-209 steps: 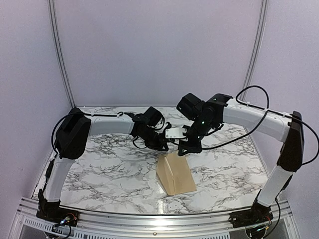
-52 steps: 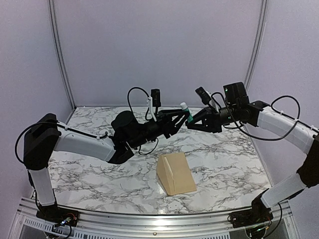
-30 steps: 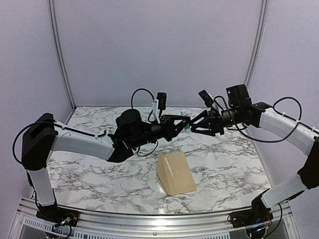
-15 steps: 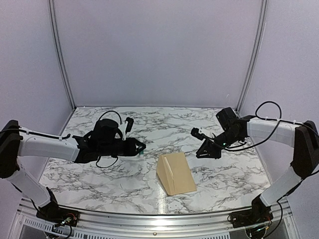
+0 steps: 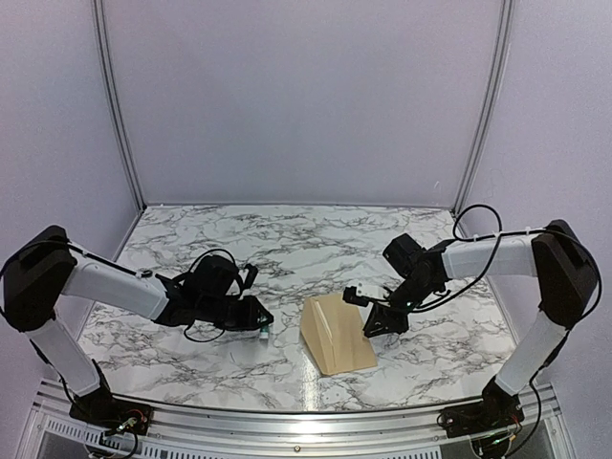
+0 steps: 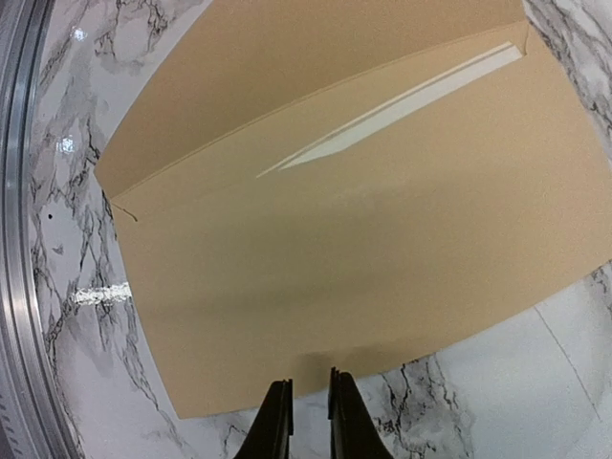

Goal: Place the letter into the envelope and seal it
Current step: Seal the envelope with the envelope flap.

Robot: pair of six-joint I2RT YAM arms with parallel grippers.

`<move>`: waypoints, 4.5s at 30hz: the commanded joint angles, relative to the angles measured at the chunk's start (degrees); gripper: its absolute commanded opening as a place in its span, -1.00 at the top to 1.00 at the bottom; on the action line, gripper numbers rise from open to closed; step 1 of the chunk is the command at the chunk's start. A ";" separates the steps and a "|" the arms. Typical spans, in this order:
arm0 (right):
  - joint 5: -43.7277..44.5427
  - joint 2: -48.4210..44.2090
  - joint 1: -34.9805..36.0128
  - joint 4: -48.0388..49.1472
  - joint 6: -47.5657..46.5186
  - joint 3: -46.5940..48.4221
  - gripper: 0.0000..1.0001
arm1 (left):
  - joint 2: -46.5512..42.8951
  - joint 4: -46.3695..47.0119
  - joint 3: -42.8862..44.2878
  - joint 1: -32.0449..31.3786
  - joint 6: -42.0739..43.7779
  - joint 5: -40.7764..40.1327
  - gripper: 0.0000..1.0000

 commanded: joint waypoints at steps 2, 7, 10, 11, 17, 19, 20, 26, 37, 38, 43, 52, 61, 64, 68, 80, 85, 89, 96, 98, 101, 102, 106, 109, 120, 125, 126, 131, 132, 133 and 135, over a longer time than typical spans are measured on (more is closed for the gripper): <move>1.56 2.85 1.27 1.47 -0.36 1.59 0.79 | 4.66 3.04 2.26 -0.26 -1.54 4.39 1.00; 0.35 3.94 1.49 1.32 -0.03 1.14 0.79 | 9.28 5.61 5.16 -1.56 -2.45 7.68 1.00; -0.83 4.56 1.48 0.78 0.09 1.26 0.79 | 12.67 9.01 6.99 -3.59 -3.49 8.95 1.00; -0.90 4.77 1.48 0.77 0.04 1.26 0.79 | 13.73 9.53 7.75 -4.08 -3.96 9.63 1.00; -1.60 5.99 1.46 0.34 0.08 1.26 0.79 | 16.44 12.78 10.61 -6.21 -5.68 9.80 1.00; -1.78 6.20 1.52 0.23 0.02 1.26 0.79 | 16.94 13.11 11.36 -6.48 -5.93 10.01 1.00; -1.83 6.22 1.49 0.19 0.08 1.26 0.79 | 17.16 13.26 11.70 -6.57 -6.03 10.07 1.00; -1.98 6.48 1.51 -0.04 -0.02 1.27 0.79 | 19.83 13.98 14.50 -7.07 -6.14 11.52 1.00; -3.07 7.27 1.47 -0.68 -0.15 1.38 0.79 | 25.30 14.29 18.98 -7.39 -6.75 13.87 1.00; -3.22 7.28 1.52 -0.71 -0.18 1.41 0.79 | 25.57 14.31 19.13 -7.39 -6.82 14.00 1.00; -3.61 7.16 1.47 -1.11 -0.01 1.95 0.79 | 27.00 14.30 19.13 -7.39 -7.44 14.46 1.00; -10.51 5.01 -1.23 -2.03 2.36 7.93 0.79 | 28.28 14.29 18.02 -7.47 -8.59 15.38 1.00; -17.83 13.05 -1.64 -2.54 6.04 16.06 0.83 | 26.89 14.30 16.93 -7.48 -8.42 14.69 1.00; -18.82 15.03 -1.53 -2.41 6.52 17.34 0.83 | 26.61 14.28 16.81 -7.48 -8.34 14.50 1.00; -19.15 16.48 -0.97 -1.67 7.53 17.80 0.84 | 26.54 14.25 16.90 -7.48 -8.33 14.43 1.00; -18.50 20.40 -0.20 -0.05 10.02 17.56 0.84 | 25.53 14.50 16.85 -7.48 -7.78 13.69 1.00; -16.80 22.27 -0.19 0.76 10.77 16.65 0.85 | 22.18 15.28 16.35 -7.48 -6.26 12.58 1.00; -15.86 23.06 -0.13 0.93 10.68 16.02 0.85 | 20.14 16.80 14.88 -7.48 -6.43 12.22 1.00; -14.64 22.61 -0.15 1.28 10.14 15.55 0.85 | 21.71 18.09 15.38 -5.42 -7.54 11.11 1.00; -14.55 22.13 -0.17 1.39 10.02 15.52 0.84 | 22.72 18.66 16.72 -4.53 -6.95 11.81 1.00; -14.77 21.82 -0.19 1.41 9.81 15.34 0.84 | 24.44 18.82 19.28 -3.40 -6.36 13.19 1.00; -14.97 21.95 -0.17 1.34 9.73 15.35 0.84 | 25.04 18.97 20.15 -3.11 -6.21 13.83 1.00; -15.72 22.47 -0.15 1.09 9.61 15.33 0.84 | 28.13 19.05 23.73 -1.99 -6.60 16.30 1.00; -15.86 22.38 -0.19 1.10 9.50 15.24 0.84 | 31.35 19.07 26.38 -1.71 -7.69 17.49 1.00; -16.28 21.65 -0.15 0.87 9.24 14.80 0.83 | 36.14 15.44 27.50 -1.14 -11.71 16.86 1.00; -16.59 21.76 0.49 -0.57 8.25 14.75 0.82 | 34.85 12.32 26.94 -1.19 -11.41 14.32 1.00; -16.83 21.81 0.68 -0.79 8.07 14.72 0.82 | 34.62 11.43 26.93 -1.16 -11.37 13.59 1.00; -17.60 21.65 1.96 -2.13 7.10 14.67 0.82 | 33.07 2.19 29.63 -2.10 -7.90 8.33 1.00; -18.09 21.57 2.14 -2.61 6.87 14.70 0.81 | 32.90 0.49 30.29 -2.33 -7.55 7.62 1.00; -18.66 21.49 2.32 -3.08 6.56 14.71 0.81 | 32.83 -1.16 30.69 -2.45 -7.53 7.21 1.00; -19.50 20.93 2.66 -3.67 6.00 14.45 0.81 | 32.75 -2.05 30.95 -2.47 -8.03 6.95 1.00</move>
